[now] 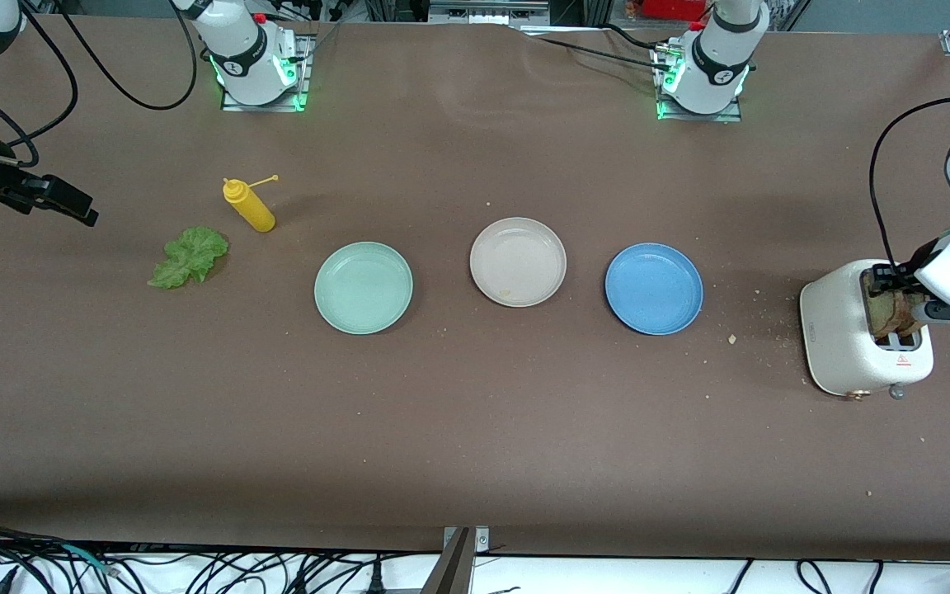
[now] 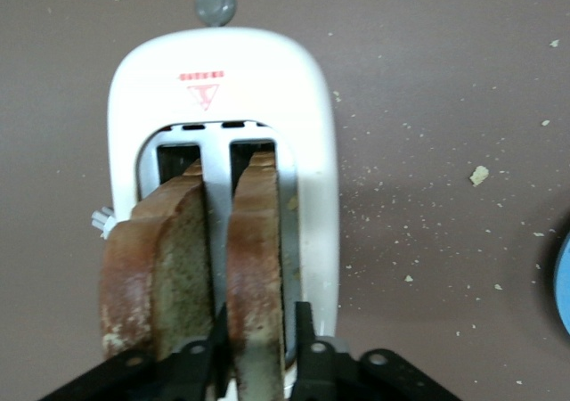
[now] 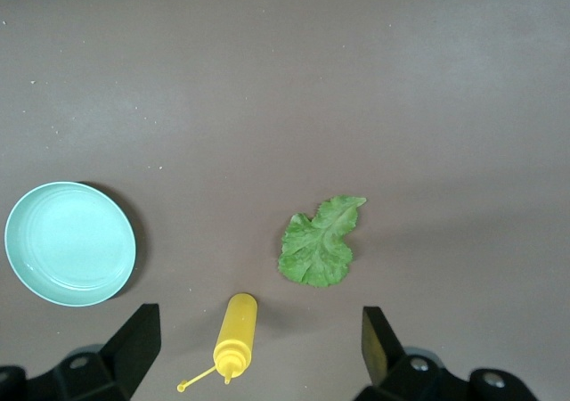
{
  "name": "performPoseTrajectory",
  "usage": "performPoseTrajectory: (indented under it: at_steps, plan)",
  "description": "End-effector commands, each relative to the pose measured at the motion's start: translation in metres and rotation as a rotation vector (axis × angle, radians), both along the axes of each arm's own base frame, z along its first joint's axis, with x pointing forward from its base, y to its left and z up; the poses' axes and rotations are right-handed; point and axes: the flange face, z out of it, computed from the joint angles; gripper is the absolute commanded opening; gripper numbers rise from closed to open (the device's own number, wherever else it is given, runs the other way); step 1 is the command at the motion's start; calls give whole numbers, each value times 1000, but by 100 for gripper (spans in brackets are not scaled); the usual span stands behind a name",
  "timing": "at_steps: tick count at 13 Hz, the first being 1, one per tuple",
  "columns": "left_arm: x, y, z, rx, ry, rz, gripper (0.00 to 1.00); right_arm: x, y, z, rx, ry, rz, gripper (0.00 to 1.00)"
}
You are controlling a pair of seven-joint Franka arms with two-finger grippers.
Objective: Make sandwich in beige plate with both arms
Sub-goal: 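Lower the left gripper onto a toast slice in the toaster, then grasp the toast slice and lift it out of the toaster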
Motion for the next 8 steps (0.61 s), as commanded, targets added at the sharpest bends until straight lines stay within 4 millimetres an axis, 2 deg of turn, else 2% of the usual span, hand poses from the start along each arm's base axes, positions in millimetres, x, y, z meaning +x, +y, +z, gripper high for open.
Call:
performPoseTrajectory:
  at_steps: [1, 5, 8]
  plan:
    - [1, 1, 5, 30, -8, 14, 0, 3, -1, 3, 4, 6, -7, 100]
    - [3, 1, 18, 31, -5, 20, 0, 3, -1, 4, 3, 5, -8, 100]
    - [6, 1, 46, 28, 39, 29, 0, 3, -1, 4, 4, 5, -9, 100]
